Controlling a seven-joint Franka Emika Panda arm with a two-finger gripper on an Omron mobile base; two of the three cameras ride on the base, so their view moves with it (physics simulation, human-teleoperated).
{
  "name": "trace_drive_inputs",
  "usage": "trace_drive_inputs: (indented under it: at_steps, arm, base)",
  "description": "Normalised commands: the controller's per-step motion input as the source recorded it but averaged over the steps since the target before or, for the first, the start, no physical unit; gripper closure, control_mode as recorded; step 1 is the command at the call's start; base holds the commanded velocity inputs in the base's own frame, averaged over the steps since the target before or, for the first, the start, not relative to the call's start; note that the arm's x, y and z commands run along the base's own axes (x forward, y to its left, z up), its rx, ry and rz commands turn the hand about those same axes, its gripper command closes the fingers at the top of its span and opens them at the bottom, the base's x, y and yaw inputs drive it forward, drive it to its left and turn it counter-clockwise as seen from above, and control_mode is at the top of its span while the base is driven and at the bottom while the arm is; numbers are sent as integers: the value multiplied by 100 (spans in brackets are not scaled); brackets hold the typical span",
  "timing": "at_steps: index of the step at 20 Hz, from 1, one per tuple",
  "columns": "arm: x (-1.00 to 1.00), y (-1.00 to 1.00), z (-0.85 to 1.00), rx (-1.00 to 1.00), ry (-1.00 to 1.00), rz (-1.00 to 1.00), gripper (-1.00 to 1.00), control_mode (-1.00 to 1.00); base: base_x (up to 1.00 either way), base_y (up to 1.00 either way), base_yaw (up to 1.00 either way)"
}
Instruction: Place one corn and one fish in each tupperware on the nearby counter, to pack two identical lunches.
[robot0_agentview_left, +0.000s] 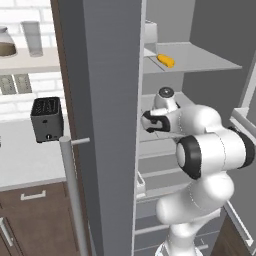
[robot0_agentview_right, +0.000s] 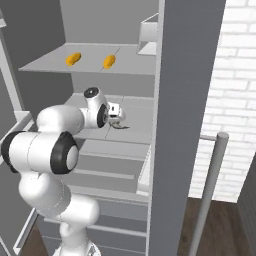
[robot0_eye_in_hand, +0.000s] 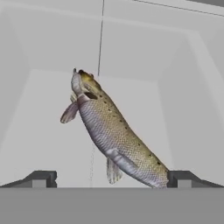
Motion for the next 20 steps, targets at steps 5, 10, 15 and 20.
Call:
trace_drive_inputs:
  at_steps: [5,10,15,20]
  arm:
    - [53,-6,-17,-3,2,3,-100,-100]
    - [49,-1,-19,-3,2,1,-100,-100]
    - [22,0,-16,-5,9,0,-100,-100]
    - [-3,0,-63,-12,20,0,100,-100]
  base:
    - [0,0,0]
    - [0,0,0]
    - [0,0,0]
    - [0,0,0]
